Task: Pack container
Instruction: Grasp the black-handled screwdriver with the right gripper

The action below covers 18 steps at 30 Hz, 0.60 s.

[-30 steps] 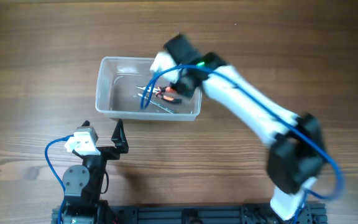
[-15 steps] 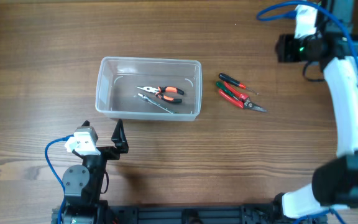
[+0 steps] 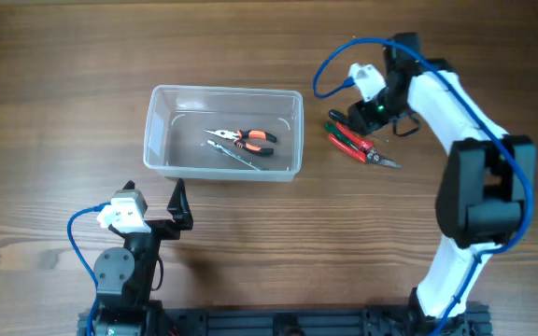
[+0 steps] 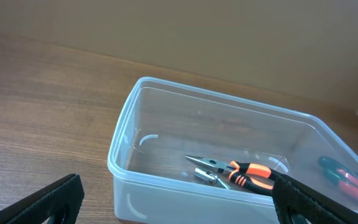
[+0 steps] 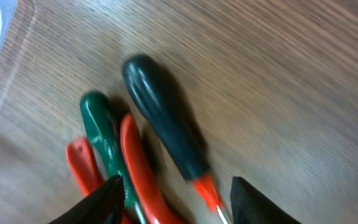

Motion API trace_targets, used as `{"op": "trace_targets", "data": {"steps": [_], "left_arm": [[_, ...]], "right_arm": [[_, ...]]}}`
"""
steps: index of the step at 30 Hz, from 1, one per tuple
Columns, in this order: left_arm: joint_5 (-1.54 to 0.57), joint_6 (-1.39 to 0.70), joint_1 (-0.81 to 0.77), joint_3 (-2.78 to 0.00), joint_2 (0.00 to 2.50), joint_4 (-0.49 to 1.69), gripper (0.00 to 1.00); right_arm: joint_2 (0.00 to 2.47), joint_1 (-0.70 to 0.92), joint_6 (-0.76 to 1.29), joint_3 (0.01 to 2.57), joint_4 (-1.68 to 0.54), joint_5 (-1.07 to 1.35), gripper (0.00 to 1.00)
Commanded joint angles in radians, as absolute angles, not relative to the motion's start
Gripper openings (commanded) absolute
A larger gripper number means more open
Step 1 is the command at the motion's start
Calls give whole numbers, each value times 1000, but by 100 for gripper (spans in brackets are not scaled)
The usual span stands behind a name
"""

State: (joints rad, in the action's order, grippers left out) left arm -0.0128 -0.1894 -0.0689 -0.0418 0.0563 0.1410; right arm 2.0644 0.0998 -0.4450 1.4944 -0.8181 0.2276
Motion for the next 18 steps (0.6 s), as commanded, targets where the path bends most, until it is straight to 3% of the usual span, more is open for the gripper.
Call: {"op": "trace_targets", "data": {"steps": [1, 15, 17, 18], "left_arm": [[-10, -198, -63, -37, 55, 142, 100], [-10, -198, -63, -37, 55, 142, 100], [-10, -198, -63, -38, 55, 142, 100], [-10, -198, -63, -38, 55, 141, 100]], "right_arm": [[2106, 108, -494, 1497, -769, 240, 55], [2179, 115, -492, 1497, -731, 216, 54], [2187, 115, -461, 1497, -725, 189, 46], [2189, 115, -440, 1497, -720, 168, 38]]}}
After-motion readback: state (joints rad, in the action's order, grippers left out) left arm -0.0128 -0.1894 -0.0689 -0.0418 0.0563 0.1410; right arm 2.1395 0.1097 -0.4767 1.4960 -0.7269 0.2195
